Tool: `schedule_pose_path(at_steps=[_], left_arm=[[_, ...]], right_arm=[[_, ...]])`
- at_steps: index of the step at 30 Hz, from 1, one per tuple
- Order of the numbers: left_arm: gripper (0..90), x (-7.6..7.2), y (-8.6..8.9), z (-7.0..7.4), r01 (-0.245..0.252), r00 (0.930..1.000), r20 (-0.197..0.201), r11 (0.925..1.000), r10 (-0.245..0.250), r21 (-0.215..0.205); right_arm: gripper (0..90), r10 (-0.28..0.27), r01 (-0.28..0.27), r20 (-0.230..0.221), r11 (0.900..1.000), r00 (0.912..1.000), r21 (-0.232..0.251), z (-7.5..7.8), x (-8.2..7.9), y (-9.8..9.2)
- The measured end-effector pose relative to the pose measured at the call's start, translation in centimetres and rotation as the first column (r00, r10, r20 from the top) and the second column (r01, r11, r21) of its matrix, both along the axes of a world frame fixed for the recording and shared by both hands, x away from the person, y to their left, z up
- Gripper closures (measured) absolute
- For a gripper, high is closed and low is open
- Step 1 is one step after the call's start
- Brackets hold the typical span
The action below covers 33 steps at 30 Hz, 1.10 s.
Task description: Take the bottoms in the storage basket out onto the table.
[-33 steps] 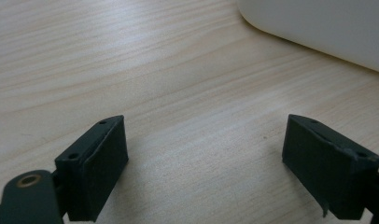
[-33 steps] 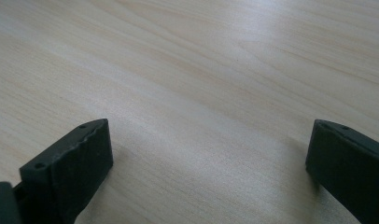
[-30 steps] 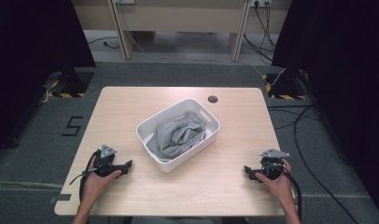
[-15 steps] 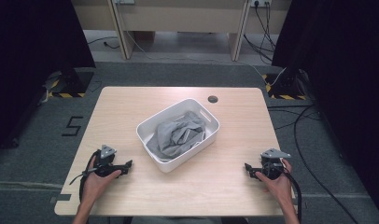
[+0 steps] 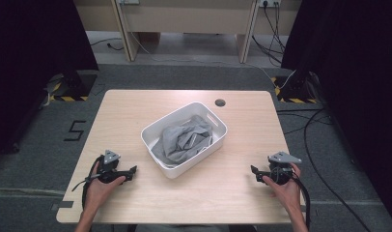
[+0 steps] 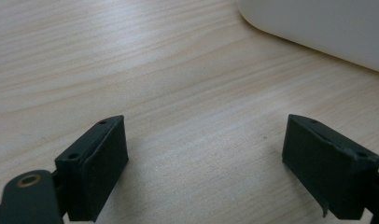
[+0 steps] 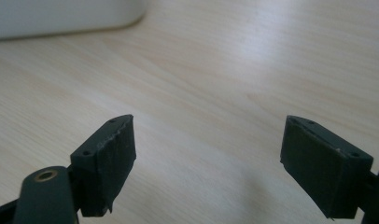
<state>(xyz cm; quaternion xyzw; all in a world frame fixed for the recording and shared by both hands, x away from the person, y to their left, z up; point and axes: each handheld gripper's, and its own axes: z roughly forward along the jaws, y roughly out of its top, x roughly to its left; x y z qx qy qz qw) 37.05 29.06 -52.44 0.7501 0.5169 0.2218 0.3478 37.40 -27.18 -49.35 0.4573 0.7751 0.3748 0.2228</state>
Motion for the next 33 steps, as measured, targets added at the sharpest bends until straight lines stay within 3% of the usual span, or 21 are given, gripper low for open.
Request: schedule_pose_path(at_steps=[4, 9, 10, 12, 21, 26, 30, 33], left_arm=[[12.9, -0.1, 0.0, 0.0, 0.0, 1.0, 0.0, 1.0, 0.0, 0.0], [12.9, -0.1, 0.0, 0.0, 0.0, 1.0, 0.0, 1.0, 0.0, 0.0], [12.9, -0.1, 0.0, 0.0, 0.0, 1.0, 0.0, 1.0, 0.0, 0.0], [12.9, -0.1, 0.0, 0.0, 0.0, 1.0, 0.0, 1.0, 0.0, 0.0], [12.9, -0.1, 0.0, 0.0, 0.0, 1.0, 0.0, 1.0, 0.0, 0.0], [12.9, -0.1, 0.0, 0.0, -0.001, 1.0, 0.0, 1.0, 0.001, 0.0], [12.9, -0.1, 0.0, 0.0, -0.001, 1.0, 0.0, 1.0, 0.001, 0.0], [12.9, -0.1, 0.0, 0.0, -0.001, 1.0, 0.0, 1.0, 0.001, 0.0]], right_arm=[[15.7, 0.036, -0.036, 0.016, 0.999, 0.9992, 0.032, 0.9, -0.1, 1.4], [15.3, 0.08, -0.081, 0.039, 0.996, 0.9961, 0.039, 2.1, 0.1, 3.2], [15.4, 0.111, -0.113, 0.037, 0.992, 0.9931, 0.053, 2.8, 0.3, 4.2], [15.4, 0.123, -0.125, 0.042, 0.99, 0.9916, 0.064, 3.1, 0.4, 4.6], [15.3, 0.214, -0.221, 0.084, 0.972, 0.9733, 0.082, 6.7, 2.0, 9.6], [15.3, 0.27, -0.278, 0.112, 0.959, 0.9563, 0.056, 8.8, 3.4, 13.6], [15.4, 0.3, -0.304, 0.105, 0.952, 0.9483, 0.034, 9.5, 4.3, 15.5], [15.4, 0.338, -0.341, 0.08, 0.94, 0.9379, 0.032, 9.8, 5.7, 17.4]])
